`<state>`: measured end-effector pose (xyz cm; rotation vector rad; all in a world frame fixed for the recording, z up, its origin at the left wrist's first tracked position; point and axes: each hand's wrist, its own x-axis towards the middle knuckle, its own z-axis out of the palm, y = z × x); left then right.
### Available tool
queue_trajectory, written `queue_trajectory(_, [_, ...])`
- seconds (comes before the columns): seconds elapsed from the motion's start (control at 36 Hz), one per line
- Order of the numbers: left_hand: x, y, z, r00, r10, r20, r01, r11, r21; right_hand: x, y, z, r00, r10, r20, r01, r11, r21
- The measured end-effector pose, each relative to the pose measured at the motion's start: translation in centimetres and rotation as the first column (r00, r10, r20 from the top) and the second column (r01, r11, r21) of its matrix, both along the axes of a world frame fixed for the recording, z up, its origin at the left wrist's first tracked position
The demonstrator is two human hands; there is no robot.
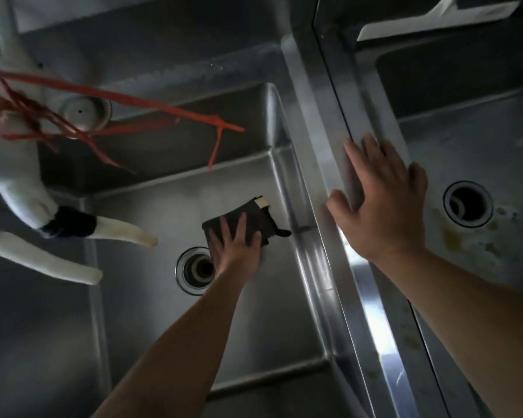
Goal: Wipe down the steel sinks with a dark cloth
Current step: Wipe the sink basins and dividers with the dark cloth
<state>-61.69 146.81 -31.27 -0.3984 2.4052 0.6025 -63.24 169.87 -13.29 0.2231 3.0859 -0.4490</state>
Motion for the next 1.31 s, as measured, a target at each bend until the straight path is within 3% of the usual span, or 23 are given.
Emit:
queue_trajectory(0.17, [-1.5, 1.0, -3.4, 0.999, -0.025, -0.030, 0.021, 0.991, -0.131, -0.2, -0.2, 0.3, 1.000, -0.011, -0.025, 0.011, 1.000, 0.007])
queue_trajectory(0.36, [-11.2, 1.7, -4.9, 0.974, 0.116, -0.195, -0.153, 0.971, -0.186, -0.4, -0.2, -0.1, 0.999, -0.009, -0.036, 0.010, 1.000, 0.016])
queue_trajectory(0.56, [-12.3, 1.4, -5.3, 0.977, -0.089, -0.193, 0.040, 0.970, -0.241, -0.4, -0.1, 0.1, 0.999, -0.014, -0.034, 0.013, 1.000, -0.014])
queue_trajectory(0.67, [-11.8, 3.8, -4.7, 0.945, -0.284, -0.159, 0.258, 0.952, -0.165, -0.4, -0.1, 0.1, 1.000, -0.012, -0.024, 0.012, 1.000, 0.003])
queue_trajectory(0.83, [-8.5, 3.7, -4.8, 0.904, -0.419, -0.086, 0.402, 0.901, -0.166, -0.6, -0.1, 0.0, 1.000, -0.013, -0.004, 0.013, 1.000, 0.016])
queue_trajectory(0.97, [0.6, 2.1, -5.3, 0.772, -0.634, -0.040, 0.621, 0.767, -0.160, -0.6, -0.3, 0.1, 1.000, -0.028, 0.010, 0.028, 1.000, 0.000])
queue_trajectory(1.08, [9.8, 1.3, -4.1, 0.630, -0.757, -0.173, 0.754, 0.650, -0.098, -0.4, -0.4, 0.2, 0.999, -0.036, 0.007, 0.036, 0.999, -0.003])
queue_trajectory(1.17, [15.5, 0.6, -3.5, 0.456, -0.856, -0.244, 0.871, 0.485, -0.073, -0.3, -0.4, 0.1, 0.999, -0.038, -0.006, 0.038, 0.999, -0.007])
queue_trajectory(1.25, [18.4, 0.2, -2.8, 0.252, -0.943, -0.219, 0.958, 0.275, -0.080, -0.2, -0.3, 0.1, 0.999, -0.038, -0.018, 0.038, 0.999, -0.002])
queue_trajectory(1.31, [18.5, 0.0, -2.8, 0.214, -0.954, -0.211, 0.968, 0.236, -0.087, -0.1, -0.4, -0.1, 0.999, -0.032, -0.019, 0.032, 0.999, -0.002])
